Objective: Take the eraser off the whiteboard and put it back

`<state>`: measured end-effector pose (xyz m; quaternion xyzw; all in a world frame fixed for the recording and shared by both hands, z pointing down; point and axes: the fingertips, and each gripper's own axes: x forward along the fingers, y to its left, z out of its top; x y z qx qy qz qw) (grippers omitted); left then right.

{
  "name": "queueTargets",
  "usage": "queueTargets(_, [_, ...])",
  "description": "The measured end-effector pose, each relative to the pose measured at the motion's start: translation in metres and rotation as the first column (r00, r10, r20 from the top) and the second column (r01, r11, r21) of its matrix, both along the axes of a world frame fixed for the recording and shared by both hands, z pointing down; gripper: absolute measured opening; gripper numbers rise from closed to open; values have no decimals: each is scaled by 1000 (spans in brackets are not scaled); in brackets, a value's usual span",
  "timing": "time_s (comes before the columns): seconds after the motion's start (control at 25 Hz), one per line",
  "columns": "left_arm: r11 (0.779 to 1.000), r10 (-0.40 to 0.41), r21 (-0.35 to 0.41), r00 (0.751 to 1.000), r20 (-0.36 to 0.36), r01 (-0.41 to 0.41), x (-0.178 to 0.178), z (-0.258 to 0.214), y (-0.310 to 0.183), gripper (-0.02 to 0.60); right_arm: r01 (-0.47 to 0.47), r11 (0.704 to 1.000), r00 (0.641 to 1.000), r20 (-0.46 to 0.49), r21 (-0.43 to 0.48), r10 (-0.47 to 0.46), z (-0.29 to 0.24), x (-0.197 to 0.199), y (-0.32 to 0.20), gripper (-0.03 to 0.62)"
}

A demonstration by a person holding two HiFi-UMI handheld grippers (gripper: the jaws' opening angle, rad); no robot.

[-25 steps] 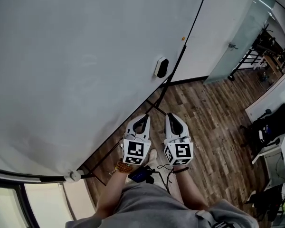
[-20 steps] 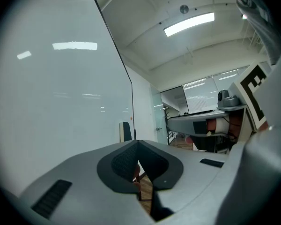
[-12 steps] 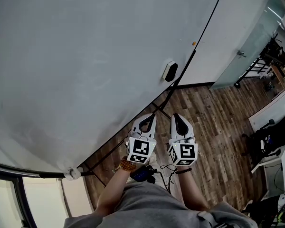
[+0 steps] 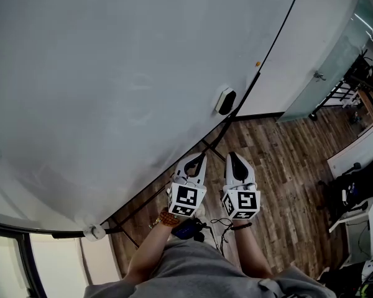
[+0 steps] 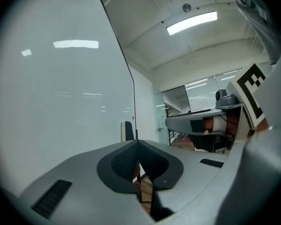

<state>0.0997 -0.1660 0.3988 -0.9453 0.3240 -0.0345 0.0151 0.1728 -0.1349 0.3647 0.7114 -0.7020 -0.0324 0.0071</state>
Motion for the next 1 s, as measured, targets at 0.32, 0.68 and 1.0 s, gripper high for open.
queueTargets(0.32, [1000, -7, 6, 999, -31, 7, 10, -9, -11, 6, 14, 1000, 1000, -11, -8, -15, -6, 4, -18, 34])
queueTargets(0.68, [1000, -26, 6, 999, -24, 26, 21, -21, -40, 6, 34, 999, 999, 16, -7, -34, -11, 14, -50, 34])
queueTargets(1.0, [1000, -28, -14, 1000, 2, 28, 44, -15, -62, 6, 48, 999, 998, 32, -21, -48, -9, 40, -81, 34])
